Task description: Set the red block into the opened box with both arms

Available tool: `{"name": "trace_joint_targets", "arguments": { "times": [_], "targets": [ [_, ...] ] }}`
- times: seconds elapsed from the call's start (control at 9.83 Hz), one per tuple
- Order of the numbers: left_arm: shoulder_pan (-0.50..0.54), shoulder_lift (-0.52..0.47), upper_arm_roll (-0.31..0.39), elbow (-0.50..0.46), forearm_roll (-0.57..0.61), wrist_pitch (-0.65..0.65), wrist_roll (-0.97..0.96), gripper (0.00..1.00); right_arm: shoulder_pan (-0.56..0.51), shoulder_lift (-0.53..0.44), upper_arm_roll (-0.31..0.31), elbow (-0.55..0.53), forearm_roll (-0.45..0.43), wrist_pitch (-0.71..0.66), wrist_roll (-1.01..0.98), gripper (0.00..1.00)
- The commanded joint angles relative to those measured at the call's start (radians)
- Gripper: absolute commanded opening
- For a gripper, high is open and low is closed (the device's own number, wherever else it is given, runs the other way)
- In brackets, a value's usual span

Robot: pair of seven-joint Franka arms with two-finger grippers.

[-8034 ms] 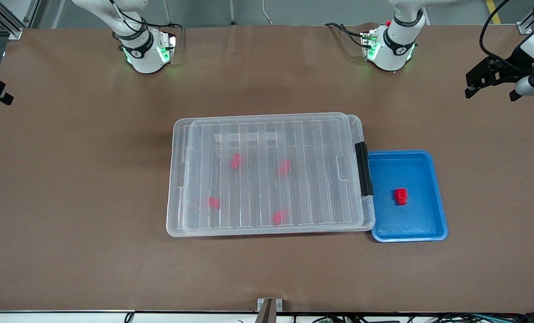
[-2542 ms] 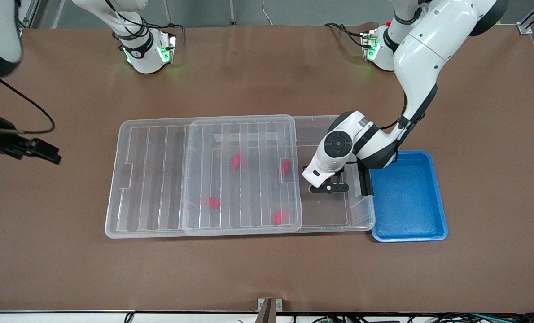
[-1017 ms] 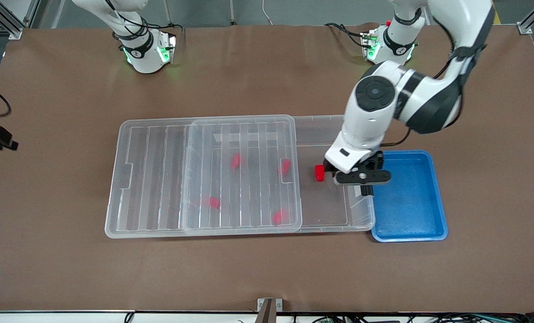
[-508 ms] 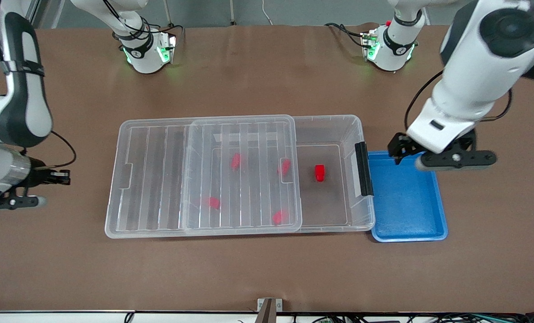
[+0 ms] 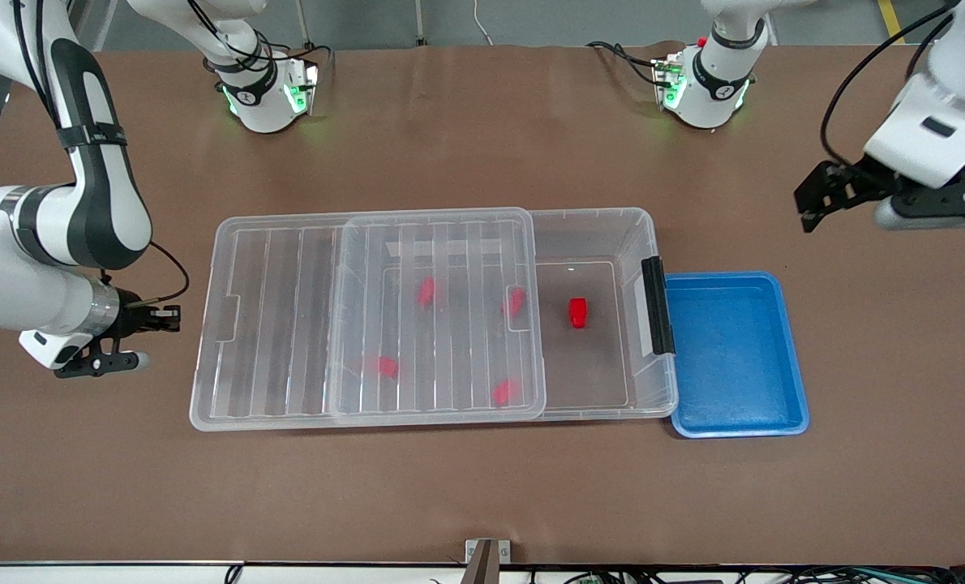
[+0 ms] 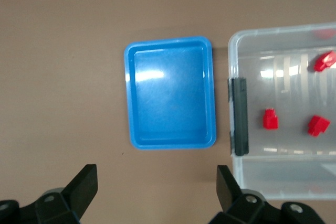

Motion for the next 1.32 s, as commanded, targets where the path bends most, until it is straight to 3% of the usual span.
{"name": "trace_joint_targets", "arguments": {
  "times": [0.0, 0.2, 0.71, 1.22],
  "targets": [
    [-0.086, -0.077, 0.150, -0.127, -0.092, -0.026, 0.055, 1.00, -0.012, 0.012, 0.034, -0.010, 0.054, -0.003, -0.002, 0.01],
    [-0.088, -0.126, 0.163, -0.193, -0.096, -0.026, 0.062, 1.00, -0.012, 0.025, 0.039, -0.004, 0.126, -0.012, 0.002, 0.01],
    [-0.065, -0.159, 0.168, -0.208, -0.094, -0.031, 0.120, 1.00, -0.004, 0.030, 0.094, 0.027, 0.129, -0.031, 0.094, 0.01],
    [-0.050, -0.146, 0.169, -0.195, -0.091, -0.039, 0.115, 1.00, -0.007, 0.091, 0.215, 0.093, 0.129, -0.021, 0.261, 0.01]
  ]
}}
